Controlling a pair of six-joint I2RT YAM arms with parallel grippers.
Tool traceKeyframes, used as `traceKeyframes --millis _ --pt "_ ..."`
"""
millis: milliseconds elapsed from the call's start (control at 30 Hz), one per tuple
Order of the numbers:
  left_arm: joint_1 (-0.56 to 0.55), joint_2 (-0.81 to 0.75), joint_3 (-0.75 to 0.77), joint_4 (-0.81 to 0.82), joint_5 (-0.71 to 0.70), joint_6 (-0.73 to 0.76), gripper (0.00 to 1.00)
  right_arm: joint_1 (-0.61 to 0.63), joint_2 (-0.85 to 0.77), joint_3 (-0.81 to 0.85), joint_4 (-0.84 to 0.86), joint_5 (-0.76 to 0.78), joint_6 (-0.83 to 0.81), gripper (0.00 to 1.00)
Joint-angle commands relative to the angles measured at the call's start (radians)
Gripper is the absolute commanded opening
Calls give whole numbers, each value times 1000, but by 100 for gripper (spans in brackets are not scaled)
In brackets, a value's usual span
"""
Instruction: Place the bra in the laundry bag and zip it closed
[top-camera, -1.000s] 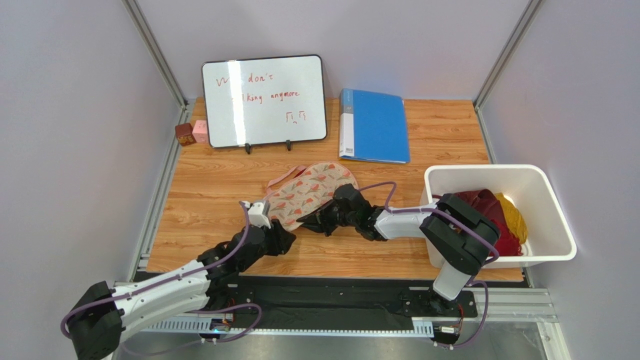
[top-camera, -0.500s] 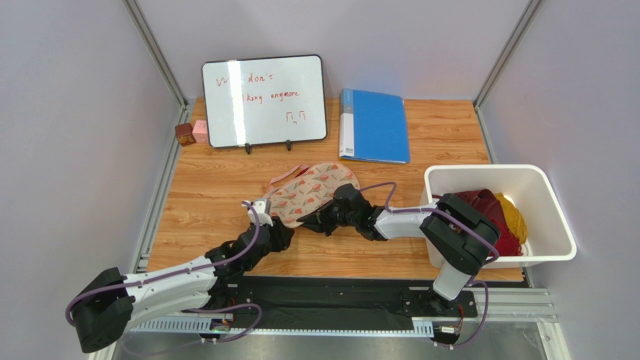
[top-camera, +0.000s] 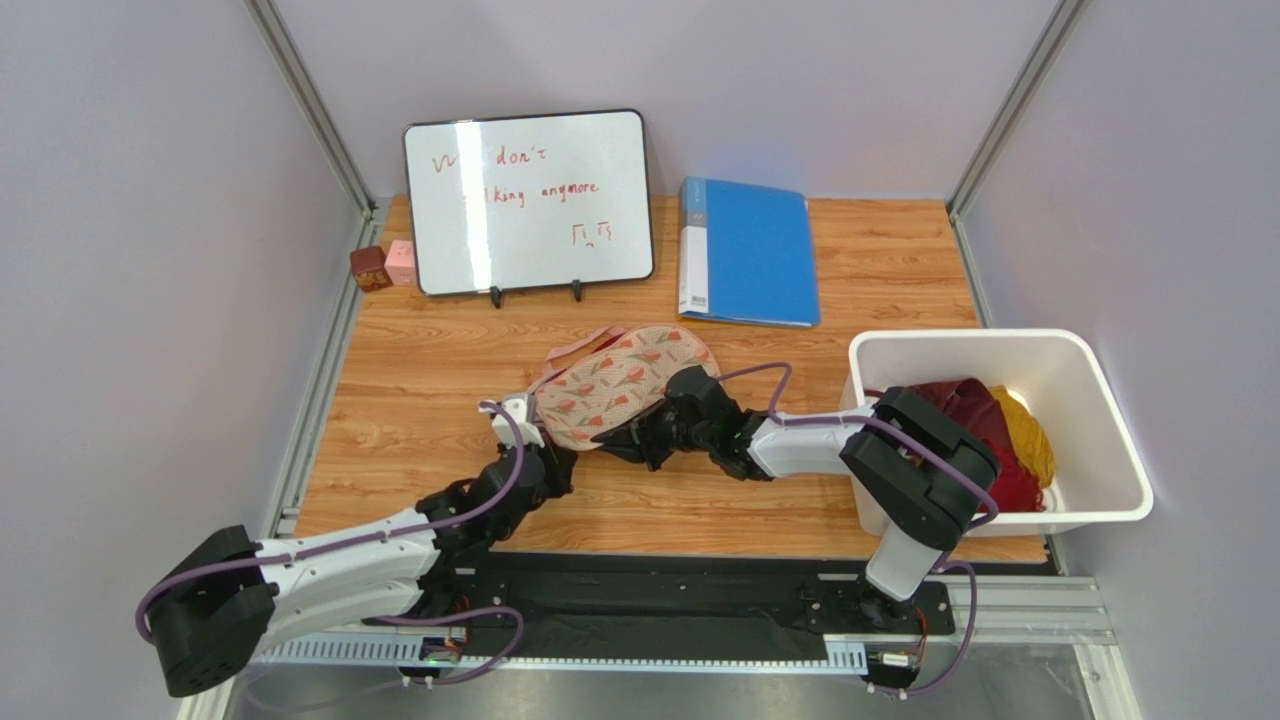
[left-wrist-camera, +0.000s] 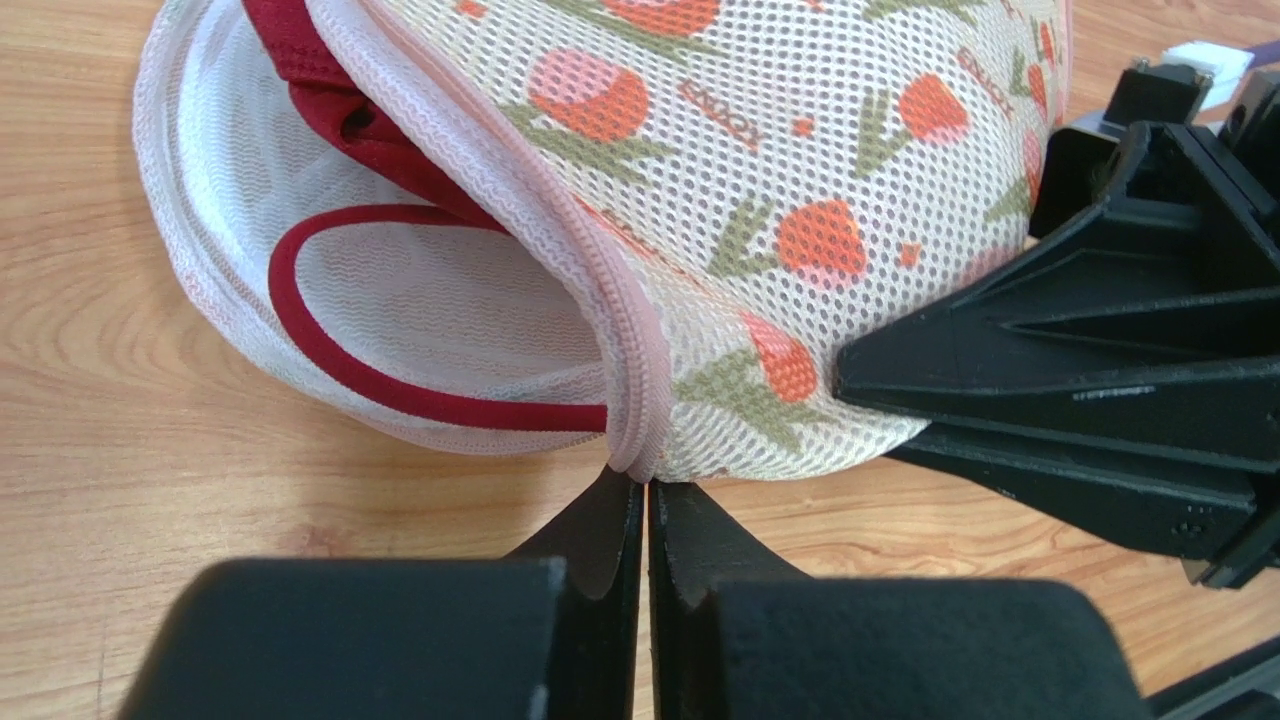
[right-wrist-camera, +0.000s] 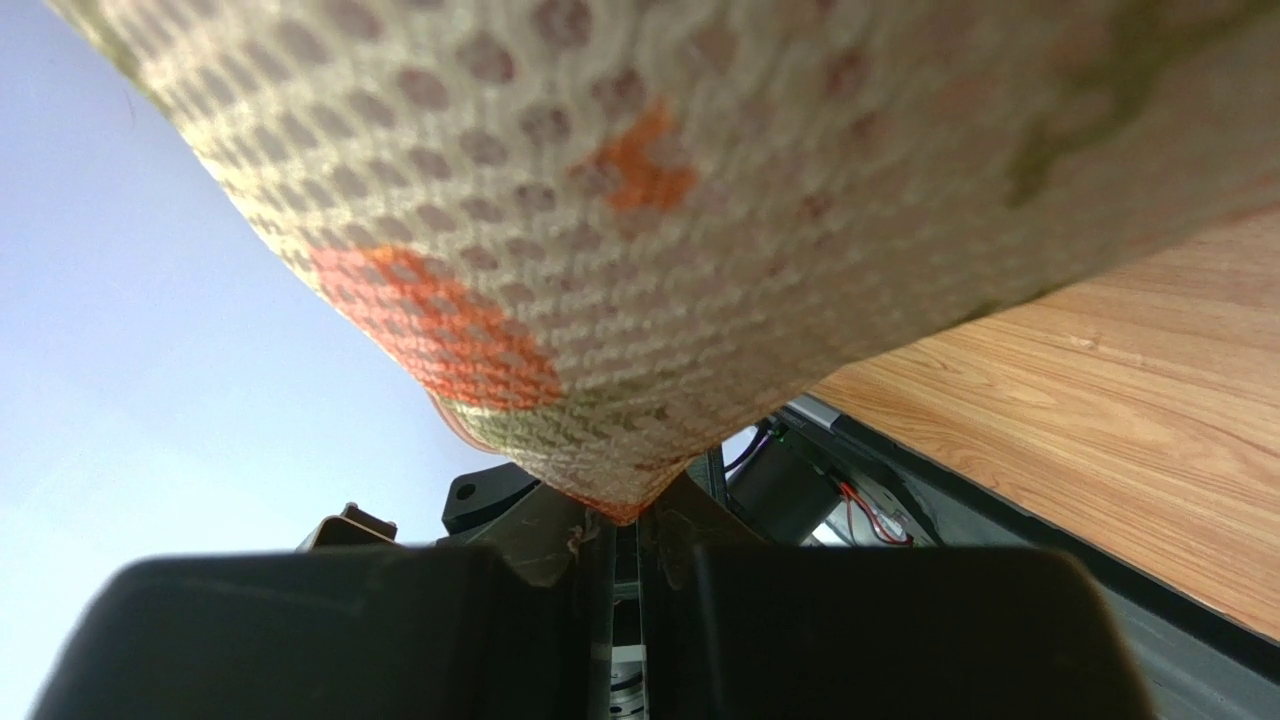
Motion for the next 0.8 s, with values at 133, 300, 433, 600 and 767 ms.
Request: traceKeyframes --millis 133,300,433,600,767 --pt "1 49 84 -142 -110 -95 0 -9 -38 9 -68 44 -46 3" --pt "1 35 59 -210 -69 -146 0 -43 -51 0 -136 84 -152 0" --pt "1 25 50 -256 -21 -149 0 -84 -77 2 -223 124 -292 0" --pt "1 23 55 -294 20 -130 0 -164 -109 29 -323 98 -550 0" --pt "1 38 41 -77 216 13 0 -226 -172 0 -392 51 -646 0"
